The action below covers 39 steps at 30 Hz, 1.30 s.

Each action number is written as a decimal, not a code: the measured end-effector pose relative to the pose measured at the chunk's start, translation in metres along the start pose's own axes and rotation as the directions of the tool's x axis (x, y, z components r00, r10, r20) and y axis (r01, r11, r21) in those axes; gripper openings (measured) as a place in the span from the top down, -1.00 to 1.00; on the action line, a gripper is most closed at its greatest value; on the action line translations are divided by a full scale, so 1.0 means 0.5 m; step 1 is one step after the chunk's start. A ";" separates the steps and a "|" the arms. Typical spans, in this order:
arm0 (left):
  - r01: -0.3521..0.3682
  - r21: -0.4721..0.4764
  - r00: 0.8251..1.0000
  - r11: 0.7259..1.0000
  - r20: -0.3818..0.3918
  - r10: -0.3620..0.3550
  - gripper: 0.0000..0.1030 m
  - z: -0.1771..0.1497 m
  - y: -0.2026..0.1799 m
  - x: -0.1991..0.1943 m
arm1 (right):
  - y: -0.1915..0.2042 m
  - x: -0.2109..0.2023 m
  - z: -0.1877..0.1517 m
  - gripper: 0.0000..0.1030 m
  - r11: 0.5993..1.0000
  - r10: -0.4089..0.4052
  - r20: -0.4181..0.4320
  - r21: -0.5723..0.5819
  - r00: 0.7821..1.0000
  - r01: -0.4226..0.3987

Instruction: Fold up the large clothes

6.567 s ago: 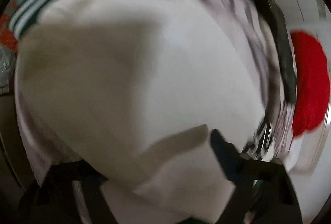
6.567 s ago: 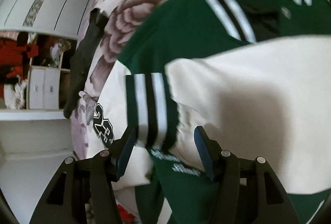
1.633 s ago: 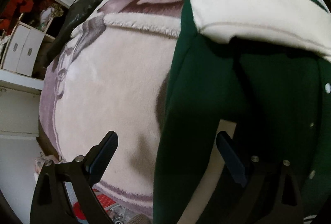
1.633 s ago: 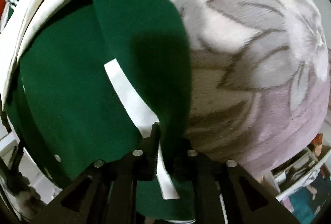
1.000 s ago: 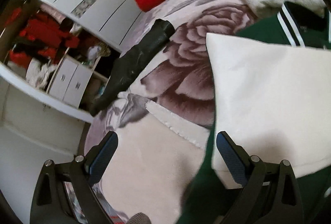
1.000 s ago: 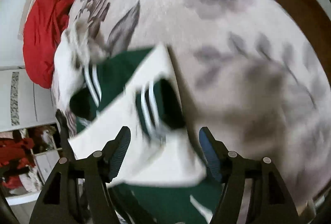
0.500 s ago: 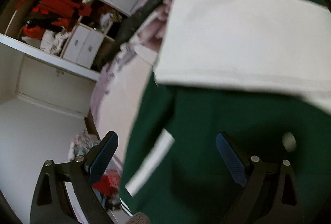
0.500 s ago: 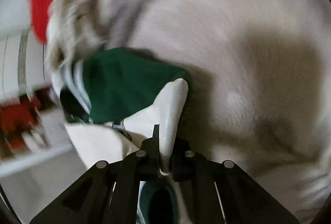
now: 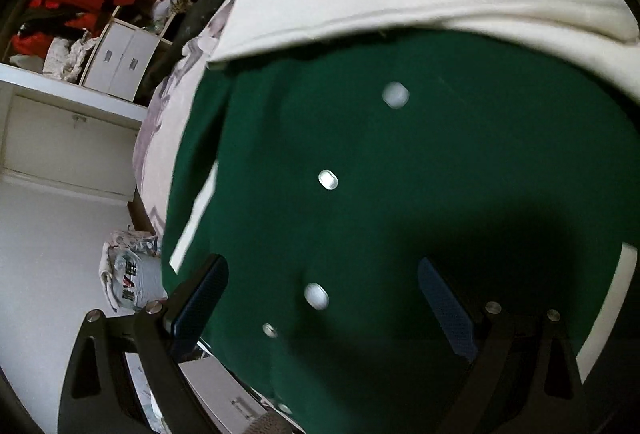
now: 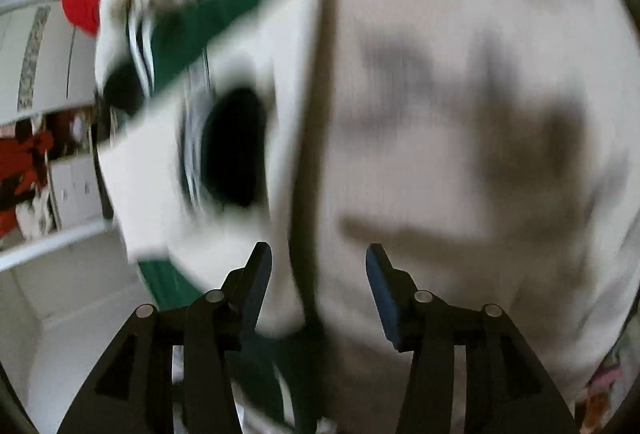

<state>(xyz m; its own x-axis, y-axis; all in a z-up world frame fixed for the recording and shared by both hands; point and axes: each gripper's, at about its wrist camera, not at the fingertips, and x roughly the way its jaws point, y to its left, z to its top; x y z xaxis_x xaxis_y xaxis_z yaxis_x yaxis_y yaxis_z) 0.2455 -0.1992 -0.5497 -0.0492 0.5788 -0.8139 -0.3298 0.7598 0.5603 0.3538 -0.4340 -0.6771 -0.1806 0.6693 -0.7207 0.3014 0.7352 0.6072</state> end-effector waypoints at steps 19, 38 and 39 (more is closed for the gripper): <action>0.077 -0.062 0.995 0.995 -0.063 -0.081 -0.88 -0.036 0.005 0.027 | 0.083 0.125 -0.046 0.22 0.975 -0.189 0.022 -0.112 0.982 0.190; -0.073 0.254 0.985 0.965 0.168 0.031 -0.88 -0.184 -0.056 -0.158 | 0.020 0.037 -0.074 -0.12 0.946 -0.278 -0.006 -0.176 0.961 0.273; -0.058 0.279 0.985 0.958 0.174 0.009 -0.88 -0.195 -0.069 -0.175 | 0.005 0.023 -0.075 -0.13 0.943 -0.291 0.007 -0.169 0.957 0.288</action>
<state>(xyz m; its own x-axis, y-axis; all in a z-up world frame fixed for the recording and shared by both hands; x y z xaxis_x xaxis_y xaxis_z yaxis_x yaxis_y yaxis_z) 0.1693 -0.3048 -0.5129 0.1124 0.6279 -0.7701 -0.0498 0.7776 0.6268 0.3175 -0.4204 -0.6716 -0.2535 0.4257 -0.8686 0.0739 0.9038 0.4215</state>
